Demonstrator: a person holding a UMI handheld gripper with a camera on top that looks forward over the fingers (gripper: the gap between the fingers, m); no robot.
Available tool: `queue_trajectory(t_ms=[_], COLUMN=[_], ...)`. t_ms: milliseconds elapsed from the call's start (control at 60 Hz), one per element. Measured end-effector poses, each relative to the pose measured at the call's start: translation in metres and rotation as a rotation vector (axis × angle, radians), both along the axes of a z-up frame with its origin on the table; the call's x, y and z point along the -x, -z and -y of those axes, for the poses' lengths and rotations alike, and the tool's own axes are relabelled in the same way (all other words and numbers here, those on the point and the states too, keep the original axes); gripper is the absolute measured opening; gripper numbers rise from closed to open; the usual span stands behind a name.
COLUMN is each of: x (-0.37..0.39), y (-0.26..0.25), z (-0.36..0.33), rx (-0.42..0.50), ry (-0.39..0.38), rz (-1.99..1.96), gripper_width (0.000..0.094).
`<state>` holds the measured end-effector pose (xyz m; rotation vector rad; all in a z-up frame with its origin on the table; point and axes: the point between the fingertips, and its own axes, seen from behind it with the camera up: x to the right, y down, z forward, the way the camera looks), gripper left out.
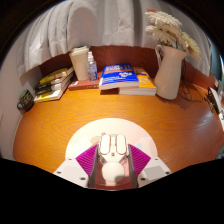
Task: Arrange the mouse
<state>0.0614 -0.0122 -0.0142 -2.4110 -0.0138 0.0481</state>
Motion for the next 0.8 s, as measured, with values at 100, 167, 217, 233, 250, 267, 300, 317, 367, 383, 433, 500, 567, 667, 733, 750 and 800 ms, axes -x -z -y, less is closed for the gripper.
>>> queue_trajectory(t_ms=[100, 167, 217, 233, 250, 267, 300, 317, 367, 383, 433, 500, 567, 667, 733, 750, 800], x=[0.002, 0.012, 0.015, 0.016, 0.018, 0.018, 0.018, 0.018, 0.019, 0.020, 0.026, 0.037, 0.049, 0.072, 0.089, 0.093, 0.105], y=[0.000, -0.001, -0.002, -0.003, -0.005, -0.006, -0.012, -0.016, -0.032, -0.038, -0.056, -0.083, -0.110, -0.150, -0.173, -0.178, -0.191], z=[-0.001, 0.000, 0.001, 0.002, 0.003, 0.004, 0.006, 0.008, 0.014, 0.016, 0.025, 0.041, 0.058, 0.087, 0.106, 0.111, 0.125], rx=[0.000, 0.007, 0.016, 0.020, 0.022, 0.022, 0.019, 0.016, -0.001, -0.008, -0.027, -0.054, -0.080, -0.133, -0.170, -0.177, -0.196], ry=[0.004, -0.016, -0.019, -0.019, -0.021, -0.021, -0.019, -0.018, -0.011, -0.010, -0.007, -0.010, -0.013, -0.018, -0.026, -0.027, -0.027], rz=[0.004, -0.010, -0.011, -0.007, -0.004, 0.000, 0.011, 0.016, 0.031, 0.035, 0.034, 0.025, 0.025, 0.015, 0.004, 0.000, -0.011], gripper_width=[0.0574, 0.0748, 0.0841, 0.0867, 0.0879, 0.0874, 0.0869, 0.0870, 0.0866, 0.0865, 0.0863, 0.0864, 0.0865, 0.0864, 0.0864, 0.0865, 0.0868])
